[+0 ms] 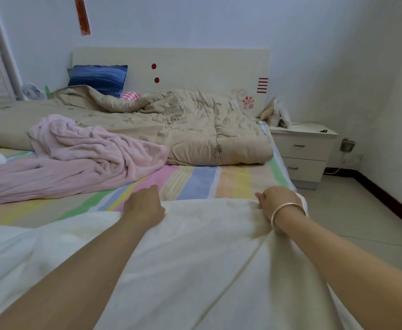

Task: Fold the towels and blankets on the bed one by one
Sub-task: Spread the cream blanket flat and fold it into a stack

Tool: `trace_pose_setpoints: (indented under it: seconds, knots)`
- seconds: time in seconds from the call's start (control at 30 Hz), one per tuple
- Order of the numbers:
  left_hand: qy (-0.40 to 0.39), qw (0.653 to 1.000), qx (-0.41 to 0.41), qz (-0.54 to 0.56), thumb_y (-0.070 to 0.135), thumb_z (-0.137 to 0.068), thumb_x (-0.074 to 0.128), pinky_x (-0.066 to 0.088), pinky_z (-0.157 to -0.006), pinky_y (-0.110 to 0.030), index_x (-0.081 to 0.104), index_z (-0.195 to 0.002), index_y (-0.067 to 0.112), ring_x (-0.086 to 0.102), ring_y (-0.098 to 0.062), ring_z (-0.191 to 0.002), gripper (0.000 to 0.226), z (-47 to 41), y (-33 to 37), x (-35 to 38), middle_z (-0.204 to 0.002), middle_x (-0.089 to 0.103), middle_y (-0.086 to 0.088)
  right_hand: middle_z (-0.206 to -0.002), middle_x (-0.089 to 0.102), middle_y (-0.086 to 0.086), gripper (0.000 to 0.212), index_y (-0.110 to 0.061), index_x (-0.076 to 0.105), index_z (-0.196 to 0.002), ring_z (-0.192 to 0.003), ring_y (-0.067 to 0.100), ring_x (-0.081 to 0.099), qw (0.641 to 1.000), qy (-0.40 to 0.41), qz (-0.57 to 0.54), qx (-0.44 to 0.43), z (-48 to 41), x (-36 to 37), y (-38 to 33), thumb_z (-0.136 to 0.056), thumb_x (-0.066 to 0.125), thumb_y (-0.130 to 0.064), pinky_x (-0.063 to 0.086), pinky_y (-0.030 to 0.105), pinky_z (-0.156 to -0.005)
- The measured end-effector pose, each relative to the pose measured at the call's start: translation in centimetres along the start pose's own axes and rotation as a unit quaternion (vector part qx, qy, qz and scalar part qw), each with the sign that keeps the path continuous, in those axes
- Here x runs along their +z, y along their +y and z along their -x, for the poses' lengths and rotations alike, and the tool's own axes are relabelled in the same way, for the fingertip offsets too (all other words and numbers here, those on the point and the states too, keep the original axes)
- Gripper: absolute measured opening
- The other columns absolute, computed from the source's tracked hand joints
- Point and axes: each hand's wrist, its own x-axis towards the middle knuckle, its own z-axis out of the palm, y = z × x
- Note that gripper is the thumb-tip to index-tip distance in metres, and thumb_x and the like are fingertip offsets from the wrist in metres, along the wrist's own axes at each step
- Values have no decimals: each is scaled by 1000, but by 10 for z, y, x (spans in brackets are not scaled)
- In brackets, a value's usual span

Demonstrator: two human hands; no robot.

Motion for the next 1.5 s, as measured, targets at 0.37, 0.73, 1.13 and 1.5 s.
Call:
trace_pose_setpoints:
  seconds: [0.37, 0.73, 1.13, 1.5]
  knots:
    - [226, 959, 17, -172, 7, -96, 44, 42, -81, -33, 64, -111, 6, 59, -31, -110, 25, -28, 38, -83, -114, 63, -13, -138, 40, 15, 35, -5, 50, -132, -121, 34, 48, 994, 10, 71, 82, -38, 1, 16, -98, 43, -13, 44, 37, -92]
    - [74, 997, 26, 25, 54, -95, 41, 27, -108, -44, 10, -151, 6, 35, -38, -135, 80, -77, 36, 10, -149, 35, -23, -124, 62, 11, 29, -18, 65, -118, -118, 30, 54, 957, 87, -268, 74, -79, 9, -18, -92, 54, -25, 41, 29, -87]
    - [161, 957, 72, -232, 50, -97, 34, 31, -101, -43, 56, -120, 15, 56, -29, -103, 47, -69, 31, 64, -111, 64, -11, -151, 35, 6, 45, -19, 41, -142, -139, 25, 30, 977, 44, -172, -119, -51, 58, -23, -99, 40, -34, 24, 39, -113]
    - [-56, 989, 109, 85, 64, -95, 26, 29, -109, -37, 39, -146, 26, 37, -28, -138, 64, 15, 64, 46, -150, 40, -10, -119, 61, 14, 29, -10, 58, -114, -108, 35, 58, 991, 9, -73, 114, -27, 27, 72, -92, 53, -27, 46, 34, -81]
